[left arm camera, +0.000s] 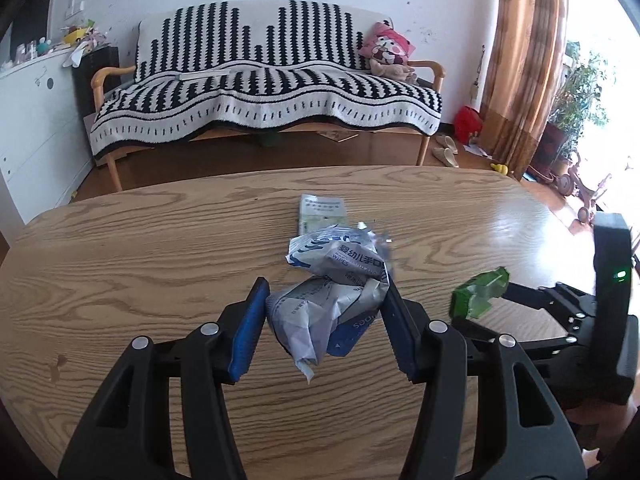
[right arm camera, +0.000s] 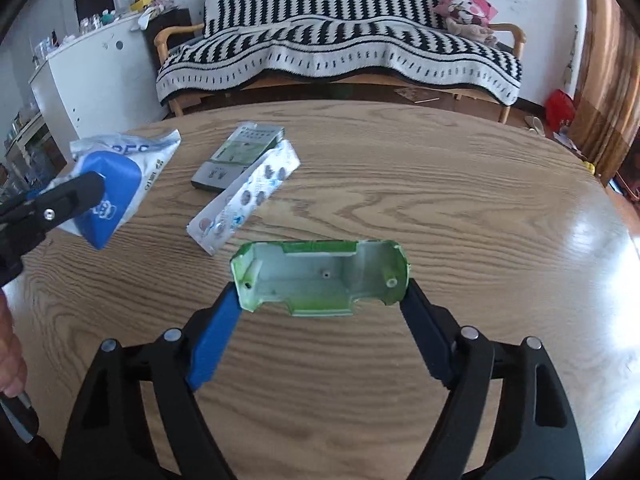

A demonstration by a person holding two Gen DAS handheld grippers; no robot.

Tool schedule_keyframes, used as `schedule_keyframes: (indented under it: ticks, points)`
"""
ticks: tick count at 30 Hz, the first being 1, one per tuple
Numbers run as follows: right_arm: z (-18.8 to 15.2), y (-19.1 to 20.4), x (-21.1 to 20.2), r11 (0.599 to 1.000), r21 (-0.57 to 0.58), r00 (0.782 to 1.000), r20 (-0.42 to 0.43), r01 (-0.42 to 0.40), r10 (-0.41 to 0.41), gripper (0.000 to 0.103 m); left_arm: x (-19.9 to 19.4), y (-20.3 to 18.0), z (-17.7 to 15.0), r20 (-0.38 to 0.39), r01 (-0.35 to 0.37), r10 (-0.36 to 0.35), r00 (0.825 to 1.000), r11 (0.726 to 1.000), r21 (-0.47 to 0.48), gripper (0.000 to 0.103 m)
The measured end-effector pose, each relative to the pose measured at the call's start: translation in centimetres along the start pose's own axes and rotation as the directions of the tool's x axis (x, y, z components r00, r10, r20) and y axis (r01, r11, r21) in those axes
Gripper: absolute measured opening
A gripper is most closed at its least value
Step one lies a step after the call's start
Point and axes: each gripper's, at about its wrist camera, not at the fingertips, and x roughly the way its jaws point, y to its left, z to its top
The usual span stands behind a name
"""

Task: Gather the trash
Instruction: 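Carry the bag and green tray over the black bin and open both tools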

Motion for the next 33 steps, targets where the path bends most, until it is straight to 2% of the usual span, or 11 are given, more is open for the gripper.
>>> schedule_keyframes:
  ticks: [4, 10, 13, 18, 22, 25, 30, 31, 33]
  points:
    - [-1.3, -2.5, -3.1, 0.999, 0.027, 0.999, 0.02, 0.03, -0.031, 0.079, 0.0, -2.8, -0.3, -0.007, 0.025, -0.025, 1.0, 0.999, 0.031, 0.055]
    - [-4.6, -8.2, -7.7, 0.99, 0.096, 0.994, 0.034, 0.099, -0.103, 0.079, -0.4, -10.3, -0.6, -0.006, 0.117, -0.117, 0.993, 0.985, 0.126, 0.055]
    - [-7.0, -11.9, -10.4, 0.98, 0.143, 0.988, 0.038, 0.142, -0.149, 0.079, -0.5, -14.7, -1.2, -0.015, 0.172, -0.172, 0.985, 0.968, 0.183, 0.055]
    - [-11.0, -18.2, -14.2, 0.952, 0.225, 0.974, 0.034, 0.209, -0.222, 0.079, -0.7, -23.2, -3.0, -0.051, 0.273, -0.27, 0.961, 0.917, 0.29, 0.055]
    - [-14.7, -23.8, -18.0, 0.91, 0.329, 0.96, 0.034, 0.252, -0.278, 0.079, -0.8, -29.1, -4.8, -0.088, 0.346, -0.337, 0.937, 0.868, 0.355, 0.055]
    - [-18.1, -28.0, -21.2, 0.867, 0.406, 0.944, 0.03, 0.288, -0.328, 0.079, -1.0, -33.4, -6.1, -0.122, 0.41, -0.395, 0.911, 0.826, 0.386, 0.055]
    - [-24.4, -33.9, -25.3, 0.778, 0.525, 0.918, -0.014, 0.345, -0.397, 0.079, -1.2, -40.7, -8.5, -0.193, 0.52, -0.487, 0.852, 0.741, 0.426, 0.055]
    - [-25.6, -34.8, -26.0, 0.759, 0.545, 0.912, -0.026, 0.356, -0.409, 0.079, -1.2, -41.6, -9.0, -0.203, 0.532, -0.495, 0.844, 0.729, 0.432, 0.055]
    - [-28.2, -36.8, -27.3, 0.721, 0.582, 0.901, -0.051, 0.377, -0.43, 0.079, -1.2, -44.5, -10.4, -0.244, 0.569, -0.519, 0.819, 0.686, 0.453, 0.055]
